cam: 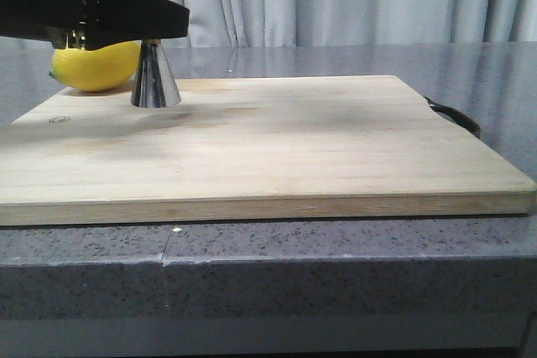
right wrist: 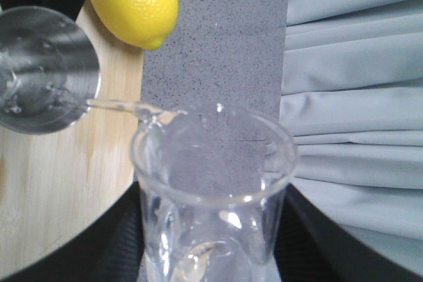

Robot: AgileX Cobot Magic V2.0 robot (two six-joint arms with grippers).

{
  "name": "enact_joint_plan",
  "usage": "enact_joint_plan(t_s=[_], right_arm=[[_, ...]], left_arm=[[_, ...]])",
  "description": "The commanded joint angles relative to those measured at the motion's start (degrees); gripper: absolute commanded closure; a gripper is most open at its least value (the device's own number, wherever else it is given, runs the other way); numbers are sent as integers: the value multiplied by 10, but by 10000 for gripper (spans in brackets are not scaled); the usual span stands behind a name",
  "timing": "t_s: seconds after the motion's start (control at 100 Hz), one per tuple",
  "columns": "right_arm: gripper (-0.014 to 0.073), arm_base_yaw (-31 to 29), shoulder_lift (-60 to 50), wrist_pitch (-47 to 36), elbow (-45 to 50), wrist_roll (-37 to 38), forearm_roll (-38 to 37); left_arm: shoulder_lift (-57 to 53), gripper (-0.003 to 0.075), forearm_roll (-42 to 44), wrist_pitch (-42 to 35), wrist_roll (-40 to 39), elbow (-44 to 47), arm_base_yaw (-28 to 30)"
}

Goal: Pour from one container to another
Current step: 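Tilt the beaker with the right gripper, pouring liquid into the jigger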

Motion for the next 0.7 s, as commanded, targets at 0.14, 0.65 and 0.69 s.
enact_joint_plan(t_s=[0.14,0.65,0.69], right_arm=[[293,1,-27,-42,-21,-15,-16],[294,0,-27,-41,-21,65,56],[294,0,-27,-41,-21,96,55]], left_arm=[[-27,493,-43,66,-4,-16,-3],[-27,493,-43,66,-4,-16,-3],[-27,493,-43,66,-4,-16,-3]])
